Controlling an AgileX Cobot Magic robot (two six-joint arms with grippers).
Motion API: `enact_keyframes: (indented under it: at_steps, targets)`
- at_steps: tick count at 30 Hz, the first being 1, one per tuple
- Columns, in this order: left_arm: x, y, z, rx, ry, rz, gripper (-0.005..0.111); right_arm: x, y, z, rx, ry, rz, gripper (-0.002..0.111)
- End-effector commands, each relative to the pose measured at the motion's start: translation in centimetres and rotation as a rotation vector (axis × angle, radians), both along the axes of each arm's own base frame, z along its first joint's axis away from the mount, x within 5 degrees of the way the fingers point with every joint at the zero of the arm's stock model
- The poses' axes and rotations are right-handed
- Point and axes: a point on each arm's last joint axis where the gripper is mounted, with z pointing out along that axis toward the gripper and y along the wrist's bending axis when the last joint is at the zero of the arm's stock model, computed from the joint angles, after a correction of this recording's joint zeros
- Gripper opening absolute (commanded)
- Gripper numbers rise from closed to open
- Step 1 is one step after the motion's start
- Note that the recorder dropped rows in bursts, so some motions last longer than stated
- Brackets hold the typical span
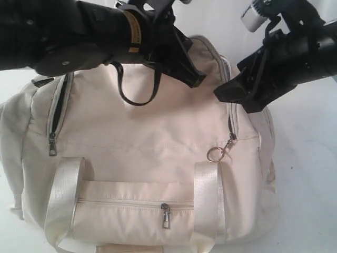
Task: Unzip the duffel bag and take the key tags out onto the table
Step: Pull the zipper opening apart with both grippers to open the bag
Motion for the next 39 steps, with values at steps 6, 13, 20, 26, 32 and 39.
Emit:
enact_keyframes:
  at_steps: [6, 13, 20, 26, 32, 39]
  targets:
    - [-5.1, 3.1, 1.7, -0.056, 0.010, -0.038, 0.000, 0.0, 1.6, 0.7, -0.007, -0.159, 0.050, 0.068]
    - [-8.2, 1.9, 1.3, -0.047, 0.019, -0.141, 0.000, -1.3, 3.8, 1.1, 0.045, -0.193, 0.158, 0.064]
    - [-8.9, 2.2, 0.5, 0.057, 0.063, -0.094, 0.000, -2.4, 4.2, 0.7, 0.044, -0.104, 0.239, 0.009]
    - [-9.4, 5.1, 1.8, 0.131, 0.053, 0.014, 0.008, -3.4, 4.2, 0.3, 0.026, -0.029, 0.330, 0.000]
    - [-10.9, 8.8, 4.3, 0.085, 0.050, 0.088, 0.052, -3.8, 4.2, 0.3, 0.042, 0.027, 0.327, 0.000]
    - [-13.2, 13.8, 6.3, 0.039, 0.097, 0.185, 0.061, -6.1, 3.6, 1.4, 0.048, 0.077, 0.429, 0.000]
